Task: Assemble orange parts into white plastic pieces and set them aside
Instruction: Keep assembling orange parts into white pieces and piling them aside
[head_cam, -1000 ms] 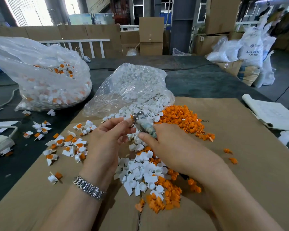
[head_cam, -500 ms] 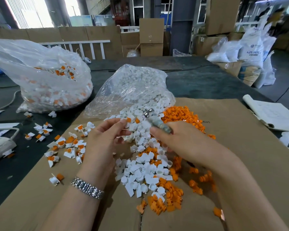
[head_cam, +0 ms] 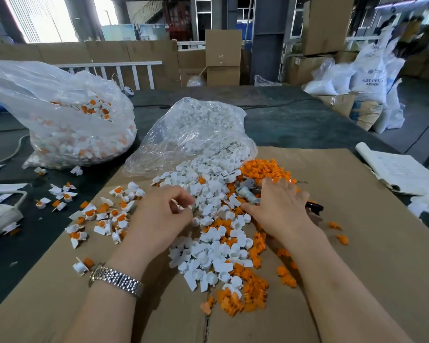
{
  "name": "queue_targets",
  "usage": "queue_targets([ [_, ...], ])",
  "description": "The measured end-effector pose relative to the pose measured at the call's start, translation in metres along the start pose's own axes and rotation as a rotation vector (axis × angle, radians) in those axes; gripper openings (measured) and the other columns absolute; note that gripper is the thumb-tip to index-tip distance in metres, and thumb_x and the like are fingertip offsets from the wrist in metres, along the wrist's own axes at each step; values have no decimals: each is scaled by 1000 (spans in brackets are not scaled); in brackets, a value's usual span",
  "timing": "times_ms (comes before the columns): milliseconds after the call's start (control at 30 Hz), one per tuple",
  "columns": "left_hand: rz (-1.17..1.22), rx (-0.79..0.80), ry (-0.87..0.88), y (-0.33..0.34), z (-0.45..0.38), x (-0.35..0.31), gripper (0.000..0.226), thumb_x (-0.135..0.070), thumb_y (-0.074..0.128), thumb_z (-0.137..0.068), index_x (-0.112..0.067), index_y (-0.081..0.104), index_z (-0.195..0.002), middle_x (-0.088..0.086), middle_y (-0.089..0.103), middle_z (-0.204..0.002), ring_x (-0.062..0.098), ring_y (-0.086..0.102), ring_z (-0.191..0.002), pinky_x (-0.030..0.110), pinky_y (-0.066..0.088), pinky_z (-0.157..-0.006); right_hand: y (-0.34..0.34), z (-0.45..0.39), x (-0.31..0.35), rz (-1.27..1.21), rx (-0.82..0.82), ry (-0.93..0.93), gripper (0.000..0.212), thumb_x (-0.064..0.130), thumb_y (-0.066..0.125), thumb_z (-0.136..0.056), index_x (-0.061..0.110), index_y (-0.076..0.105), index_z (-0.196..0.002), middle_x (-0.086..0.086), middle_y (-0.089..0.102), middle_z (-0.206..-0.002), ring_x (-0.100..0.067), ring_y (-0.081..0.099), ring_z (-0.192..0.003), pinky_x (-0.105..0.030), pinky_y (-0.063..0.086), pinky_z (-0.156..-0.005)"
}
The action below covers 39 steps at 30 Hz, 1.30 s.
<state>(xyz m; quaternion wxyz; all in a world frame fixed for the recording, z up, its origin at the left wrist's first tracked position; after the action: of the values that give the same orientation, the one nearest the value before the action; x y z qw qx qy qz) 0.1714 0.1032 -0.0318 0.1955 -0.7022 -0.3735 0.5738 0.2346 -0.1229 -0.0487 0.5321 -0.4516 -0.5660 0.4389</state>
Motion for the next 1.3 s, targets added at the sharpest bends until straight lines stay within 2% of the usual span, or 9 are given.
queue_targets([
  [100, -136, 126, 61, 16, 3, -5, 15, -29, 76, -90, -40, 65, -87, -19, 63, -94, 0, 60, -84, 24, 53, -71, 4, -4, 1, -10, 20, -15, 70, 66, 57, -88, 16, 47, -135, -16, 47, -138, -36, 41, -130, -55, 32, -105],
  [233, -327, 140, 115, 22, 3, -9, 6, -42, 69, -95, -41, 68, -101, -21, 58, -101, 3, 54, -90, 14, 35, -61, 6, -6, -1, -79, 44, -20, 70, 69, 53, -88, 18, 49, -135, -15, 43, -140, -36, 36, -133, -56, 32, -106],
  [367, -294, 93, 81, 19, 2, -6, 6, -37, 70, -95, -33, 71, -99, -16, 63, -101, 1, 55, -87, 12, 37, -64, -11, -5, 0, -172, -45, -87, 39, 51, 57, -95, 25, 57, -123, -5, 47, -130, -28, 40, -128, -53, 35, -104],
  [500, -32, -25, -31, 4, 0, 0, 8, -26, 72, -94, -31, 68, -89, -14, 68, -91, 4, 63, -79, 20, 46, -64, -26, -2, 8, -277, -114, -223, 7, 31, 62, -96, 32, 66, -101, 7, 59, -109, -19, 47, -114, -49, 43, -98],
  [700, 371, -33, -232, 3, 4, 13, 16, -18, 75, -89, -34, 78, -88, -13, 78, -83, 3, 73, -74, 23, 53, -64, -13, 10, 39, 26, -110, -339, 13, 45, 64, -91, 35, 70, -97, 9, 56, -99, -18, 43, -107, -39, 31, -79],
  [833, 706, 55, -315, 16, 6, 13, 12, -7, 76, -89, -18, 79, -94, 5, 80, -87, 16, 78, -83, 16, 57, -63, -7, 12, 49, 65, -121, -382, 13, 37, 62, -96, 32, 72, -102, 4, 64, -104, -21, 48, -109, -39, 33, -82],
  [1000, 1097, 135, -430, 30, 6, 14, 13, 5, 75, -81, -2, 79, -91, 25, 76, -103, 35, 76, -97, 25, 62, -75, -9, 14, 46, 24, -110, -406, 12, 34, 61, -97, 27, 67, -104, 3, 67, -102, -20, 56, -105, -38, 43, -93],
  [1167, 1281, 185, -445, 36, 5, 10, 32, 8, 74, -73, 6, 74, -105, 28, 74, -110, 38, 75, -101, 26, 62, -71, -29, 8, 34, -374, -180, -345, 19, 19, 56, -98, 21, 63, -115, 1, 57, -110, -7, 53, -86, -14, 43, -73],
  [1300, 1399, 230, -437, 39, 6, 5, 42, 10, 72, -75, 14, 66, -116, 31, 71, -114, 39, 74, -105, 27, 63, -74, -38, 10, 29, -743, -147, -295, 17, 15, 61, -96, 22, 72, -106, 6, 68, -105, -2, 64, -90, -8, 48, -82],
])
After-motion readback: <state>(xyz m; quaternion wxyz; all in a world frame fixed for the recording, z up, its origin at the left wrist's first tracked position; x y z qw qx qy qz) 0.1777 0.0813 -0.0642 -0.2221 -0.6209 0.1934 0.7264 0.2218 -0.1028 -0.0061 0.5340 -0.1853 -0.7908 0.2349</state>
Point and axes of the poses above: each hand's wrist, its own z-axis away from the middle knuckle, its own y-axis out of the palm, x = y × z, the point moved 9 cm from there along -z, towards the middle knuckle
